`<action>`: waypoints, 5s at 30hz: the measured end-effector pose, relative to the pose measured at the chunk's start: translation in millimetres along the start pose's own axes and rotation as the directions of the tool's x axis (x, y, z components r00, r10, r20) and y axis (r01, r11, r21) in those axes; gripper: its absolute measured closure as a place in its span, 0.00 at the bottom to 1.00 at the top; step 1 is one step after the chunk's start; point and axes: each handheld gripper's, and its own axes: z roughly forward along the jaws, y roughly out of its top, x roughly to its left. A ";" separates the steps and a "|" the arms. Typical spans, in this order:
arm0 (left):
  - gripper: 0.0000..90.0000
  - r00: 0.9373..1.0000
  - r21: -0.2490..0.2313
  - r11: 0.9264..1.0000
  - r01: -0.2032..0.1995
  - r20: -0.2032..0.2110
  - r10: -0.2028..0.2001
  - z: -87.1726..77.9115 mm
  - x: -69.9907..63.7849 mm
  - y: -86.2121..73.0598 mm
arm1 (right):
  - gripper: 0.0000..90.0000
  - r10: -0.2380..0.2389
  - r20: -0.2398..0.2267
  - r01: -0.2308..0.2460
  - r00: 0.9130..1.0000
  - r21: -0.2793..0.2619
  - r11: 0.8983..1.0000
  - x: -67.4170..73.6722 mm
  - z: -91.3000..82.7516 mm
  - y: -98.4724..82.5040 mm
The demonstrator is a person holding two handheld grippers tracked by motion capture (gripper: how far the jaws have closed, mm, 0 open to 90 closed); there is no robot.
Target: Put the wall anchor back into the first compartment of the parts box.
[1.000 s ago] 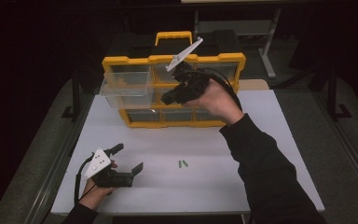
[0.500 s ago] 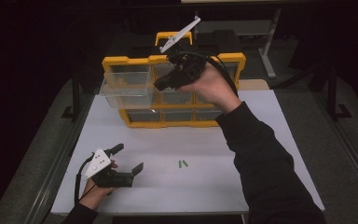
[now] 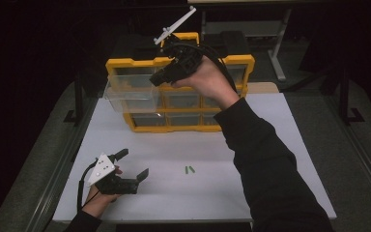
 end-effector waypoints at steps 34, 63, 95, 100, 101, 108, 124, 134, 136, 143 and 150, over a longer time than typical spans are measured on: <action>0.00 1.000 0.000 1.000 -0.004 0.008 0.004 -0.8 -0.1 0.5 | 0.99 0.015 -0.007 -0.014 1.000 0.041 0.999 -1.0 20.8 13.3; 0.00 1.000 0.016 1.000 -0.016 0.006 0.016 -1.1 0.6 0.9 | 0.77 0.065 0.040 -0.066 0.997 0.040 0.997 -4.9 17.7 -48.5; 0.00 1.000 0.010 1.000 -0.005 0.000 0.005 -1.7 0.9 0.2 | 0.33 0.096 0.090 -0.099 0.991 0.025 0.995 -0.7 43.3 -113.5; 0.00 1.000 0.008 1.000 0.000 -0.001 0.000 -2.0 0.5 0.2 | 0.31 0.108 0.083 -0.111 0.991 0.029 0.993 1.2 48.5 -126.6; 0.00 1.000 0.008 1.000 0.000 -0.001 0.000 -2.0 0.6 0.1 | 0.30 0.108 0.081 -0.110 0.991 0.029 0.993 1.6 49.8 -129.3; 0.00 1.000 0.008 1.000 -0.006 0.000 0.006 -2.2 1.5 0.3 | 0.20 0.121 0.093 -0.124 0.988 0.031 0.992 3.3 55.1 -146.9; 0.00 1.000 0.006 1.000 -0.005 -0.003 0.005 -2.3 1.4 0.0 | 0.15 0.135 0.088 -0.138 0.987 0.024 0.990 9.7 62.5 -183.7; 0.00 1.000 0.007 1.000 0.002 -0.003 -0.002 -2.4 0.3 -0.5 | 0.16 0.168 0.057 -0.170 0.984 0.043 0.984 17.8 72.7 -202.2; 0.00 1.000 0.006 1.000 0.001 -0.005 -0.001 -2.6 1.0 -0.5 | 0.16 0.170 0.056 -0.173 0.984 0.048 0.984 18.9 75.6 -206.1; 0.00 1.000 0.006 1.000 0.000 -0.004 0.000 -2.7 0.8 -0.5 | 0.17 0.176 0.048 -0.179 0.983 0.062 0.982 21.5 84.8 -216.7; 0.00 1.000 0.007 1.000 -0.008 -0.003 0.008 -3.2 1.7 -0.1 | 0.19 0.197 0.044 -0.200 0.979 0.088 0.976 23.3 92.5 -227.4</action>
